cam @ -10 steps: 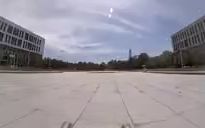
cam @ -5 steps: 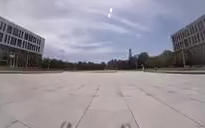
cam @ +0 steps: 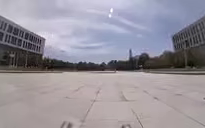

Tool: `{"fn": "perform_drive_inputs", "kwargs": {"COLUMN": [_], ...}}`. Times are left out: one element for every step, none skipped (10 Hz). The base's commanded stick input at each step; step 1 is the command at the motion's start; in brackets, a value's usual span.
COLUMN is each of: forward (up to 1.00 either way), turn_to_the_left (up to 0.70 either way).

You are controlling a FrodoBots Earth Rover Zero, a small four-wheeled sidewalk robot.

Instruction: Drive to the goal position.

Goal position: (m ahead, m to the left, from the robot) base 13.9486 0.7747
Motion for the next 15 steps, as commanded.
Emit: {"fn": "perform_drive_inputs", "kwargs": {"forward": [0.70, 0.70, 0.70, 0.70, 0.70, 0.70, 0.70, 0.70, 0.70, 0.70, 0.70, 0.70, 0.70, 0.70, 0.70], "turn_to_the_left": [0.00, 0.00, 0.00, 0.00, 0.00, 0.00, 0.00, 0.00, 0.00, 0.00, 0.00, 0.00, 0.00, 0.00, 0.00]}}
